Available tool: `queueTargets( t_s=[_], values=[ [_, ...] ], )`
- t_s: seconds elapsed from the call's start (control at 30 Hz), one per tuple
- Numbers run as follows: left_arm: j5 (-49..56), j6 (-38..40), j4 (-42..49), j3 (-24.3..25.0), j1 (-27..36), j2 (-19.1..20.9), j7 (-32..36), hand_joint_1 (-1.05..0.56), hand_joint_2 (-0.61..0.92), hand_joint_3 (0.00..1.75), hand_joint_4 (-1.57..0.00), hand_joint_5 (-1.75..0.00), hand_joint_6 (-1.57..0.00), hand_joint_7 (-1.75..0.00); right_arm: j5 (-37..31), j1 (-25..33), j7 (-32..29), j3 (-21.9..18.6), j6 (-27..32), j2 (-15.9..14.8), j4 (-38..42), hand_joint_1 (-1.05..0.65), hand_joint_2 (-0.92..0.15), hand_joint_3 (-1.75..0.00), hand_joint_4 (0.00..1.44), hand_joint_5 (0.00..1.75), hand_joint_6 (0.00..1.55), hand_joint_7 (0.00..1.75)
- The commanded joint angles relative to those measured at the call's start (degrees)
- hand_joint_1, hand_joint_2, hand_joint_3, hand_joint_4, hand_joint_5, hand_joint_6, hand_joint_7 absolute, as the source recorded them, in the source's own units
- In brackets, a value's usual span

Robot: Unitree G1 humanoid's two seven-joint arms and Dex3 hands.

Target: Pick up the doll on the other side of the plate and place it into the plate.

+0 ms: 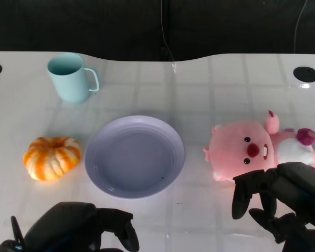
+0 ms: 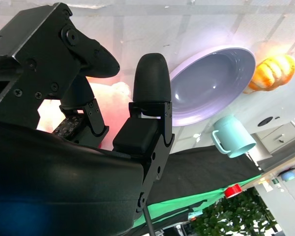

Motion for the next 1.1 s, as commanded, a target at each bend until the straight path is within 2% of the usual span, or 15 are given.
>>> queueTargets(
  t_s=[0.03,0.97,1.07,1.1],
  values=[
    [-0.38,0.78,-0.41,0.57,-0.25,0.76,-0.56,-0.27,0.92,0.33,-0.67,-1.44,-0.78,-0.83,0.19,-0.47,0.22,-0.13,-0.07,-0.96,-0.03,0.02,-0.27,-1.25,0.96,1.48,0.97,1.04],
    [-0.99,-0.41,0.62,0.88,-0.38,0.99,-0.06,-0.28,0.92,0.35,-0.66,-1.48,-0.77,-0.85,0.57,-0.85,-0.05,-0.40,-0.11,-0.72,0.15,0.02,-0.27,-1.26,0.95,1.50,0.97,1.02],
    [-0.90,-0.26,0.73,0.94,-0.51,1.04,-0.19,-0.28,0.92,0.35,-0.66,-1.48,-0.77,-0.85,1.16,-0.68,-0.86,-0.90,0.20,0.05,-0.01,0.01,-0.27,-1.22,0.95,1.44,0.97,0.94],
    [-0.89,-0.31,0.84,0.95,-0.58,1.08,-0.18,-0.28,0.92,0.35,-0.66,-1.48,-0.77,-0.85,1.78,-0.67,-1.21,-1.15,-0.37,0.25,0.13,0.01,-0.31,-1.16,0.96,1.38,0.97,0.88]
  ],
)
